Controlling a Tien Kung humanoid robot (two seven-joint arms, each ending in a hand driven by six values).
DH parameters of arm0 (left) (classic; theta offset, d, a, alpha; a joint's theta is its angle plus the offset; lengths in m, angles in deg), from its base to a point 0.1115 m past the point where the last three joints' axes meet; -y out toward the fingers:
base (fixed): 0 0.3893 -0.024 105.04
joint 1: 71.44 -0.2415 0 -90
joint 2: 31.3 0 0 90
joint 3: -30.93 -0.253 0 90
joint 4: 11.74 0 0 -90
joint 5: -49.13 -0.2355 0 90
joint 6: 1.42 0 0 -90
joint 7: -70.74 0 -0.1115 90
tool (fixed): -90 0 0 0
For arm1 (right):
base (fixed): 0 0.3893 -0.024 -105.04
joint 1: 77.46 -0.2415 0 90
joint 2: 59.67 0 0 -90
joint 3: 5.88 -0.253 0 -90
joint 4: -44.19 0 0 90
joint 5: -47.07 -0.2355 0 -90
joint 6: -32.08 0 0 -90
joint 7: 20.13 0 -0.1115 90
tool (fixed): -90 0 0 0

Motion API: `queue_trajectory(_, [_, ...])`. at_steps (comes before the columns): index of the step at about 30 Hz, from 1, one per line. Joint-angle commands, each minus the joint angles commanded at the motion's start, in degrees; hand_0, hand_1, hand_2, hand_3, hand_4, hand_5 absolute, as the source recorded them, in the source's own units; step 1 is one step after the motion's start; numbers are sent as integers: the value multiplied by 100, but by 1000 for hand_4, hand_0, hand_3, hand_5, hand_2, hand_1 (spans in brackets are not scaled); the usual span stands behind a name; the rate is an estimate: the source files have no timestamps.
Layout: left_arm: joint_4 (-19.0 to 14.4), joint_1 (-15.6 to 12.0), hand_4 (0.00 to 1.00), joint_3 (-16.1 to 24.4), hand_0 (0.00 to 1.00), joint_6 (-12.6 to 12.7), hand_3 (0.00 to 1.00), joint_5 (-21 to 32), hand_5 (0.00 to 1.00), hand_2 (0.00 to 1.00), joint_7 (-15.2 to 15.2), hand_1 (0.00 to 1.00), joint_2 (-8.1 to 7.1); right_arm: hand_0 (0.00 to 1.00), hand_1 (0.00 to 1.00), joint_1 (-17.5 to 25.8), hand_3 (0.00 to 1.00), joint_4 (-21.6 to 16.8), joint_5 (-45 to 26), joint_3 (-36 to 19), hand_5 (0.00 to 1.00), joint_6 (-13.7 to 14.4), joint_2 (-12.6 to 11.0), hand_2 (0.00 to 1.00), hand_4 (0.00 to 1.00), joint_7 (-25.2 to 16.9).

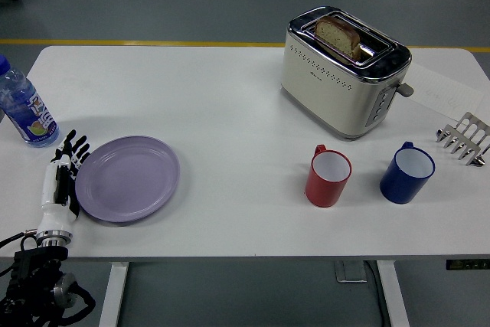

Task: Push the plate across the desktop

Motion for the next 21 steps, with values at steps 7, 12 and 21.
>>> queue_trajectory(7, [-16,112,504,-136,877,-12,923,134,998,909,-4,890,66,516,478,-1,545,0,-20,16,329,-2,0,580,181,-9])
queue_trajectory(12, [-48,142,505,-315,877,-27,922,260,998,908,-12,891,81,516,478,-6,545,0,-66,50,327,-1,1,580,180,-14])
queue_trajectory(21, [-86,248,501,-658,874,-47,909,509,998,906,-3,885,147,516,478,-28,545,0,-35,40,326,-5,5,579,179,-12])
